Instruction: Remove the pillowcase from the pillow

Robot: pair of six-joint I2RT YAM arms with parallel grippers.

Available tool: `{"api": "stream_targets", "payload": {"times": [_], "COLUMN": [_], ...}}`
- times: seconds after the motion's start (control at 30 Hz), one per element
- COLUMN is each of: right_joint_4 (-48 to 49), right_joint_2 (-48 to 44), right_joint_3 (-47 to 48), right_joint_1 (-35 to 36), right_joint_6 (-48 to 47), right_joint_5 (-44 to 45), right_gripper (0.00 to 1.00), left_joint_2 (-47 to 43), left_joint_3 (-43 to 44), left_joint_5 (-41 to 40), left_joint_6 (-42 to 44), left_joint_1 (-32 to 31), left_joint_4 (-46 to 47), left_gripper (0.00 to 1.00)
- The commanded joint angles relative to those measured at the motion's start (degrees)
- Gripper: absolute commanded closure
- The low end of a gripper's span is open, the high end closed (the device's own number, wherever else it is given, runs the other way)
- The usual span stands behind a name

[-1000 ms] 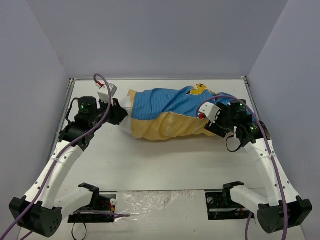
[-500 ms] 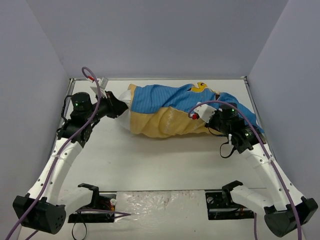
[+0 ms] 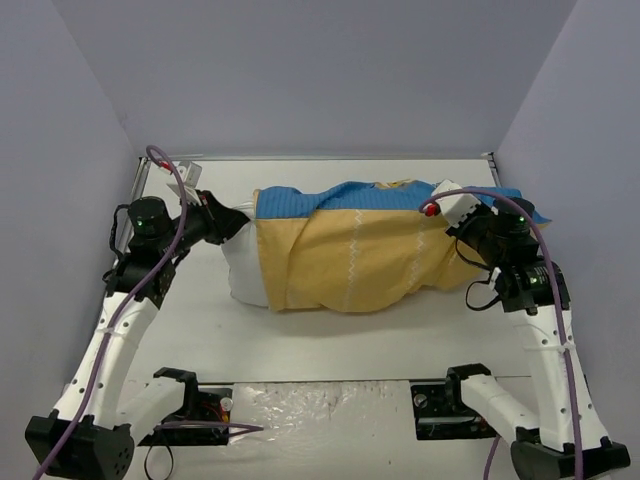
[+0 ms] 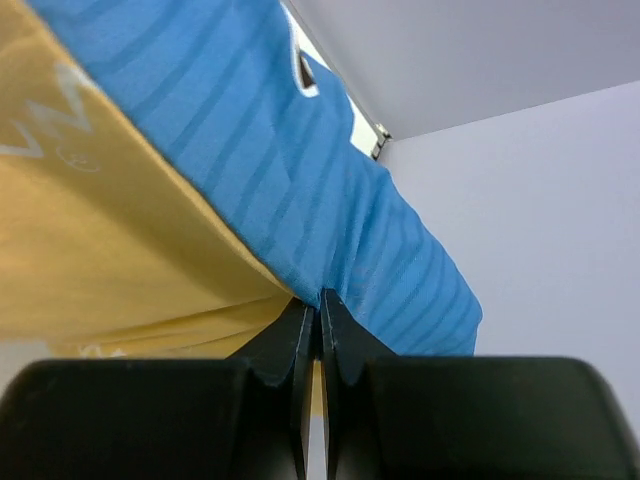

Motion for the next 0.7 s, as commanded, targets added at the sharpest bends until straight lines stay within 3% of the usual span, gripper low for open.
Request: {"api": "stream_targets", "payload": {"times": [0.0, 0.17, 0.3, 0.4, 0.67], "right_joint_4": [7.4, 12.6, 14.2, 14.1, 13.9], "right_joint_2": [0.0, 3.4, 9.7, 12.2, 15.5], "right_joint_3": [-0.2, -3.8, -4.2, -4.5, -7.4], "right_joint_1": [-8.2, -24.4, -43.4, -52.4, -60.3], "right_joint_6": [-3.5, -4.4, -5.8, -7.2, -10.9], "right_joint_5": [-1.6, -12.5, -27.7, -35.9, -41.7], "right_gripper": [1.00, 1.00, 1.00, 1.00, 1.00], "left_joint_2": [-4.1, -6.4, -7.5, -7.1, -4.6], "left_joint_3": [1.2, -1.7, -2.1, -2.1, -3.7], "left_joint_5": [-2.9, -4.5, -6.6, -7.2, -7.3], "left_joint_6": [1.5, 1.7, 3.5, 3.9, 2.5], "left_joint_1": [1.3, 2.2, 2.4, 2.6, 5.0], "left_joint_4": [6.4, 6.5, 4.0, 4.1, 8.2], "left_gripper": [0.98, 0.98, 0.98, 0.98, 0.98]}}
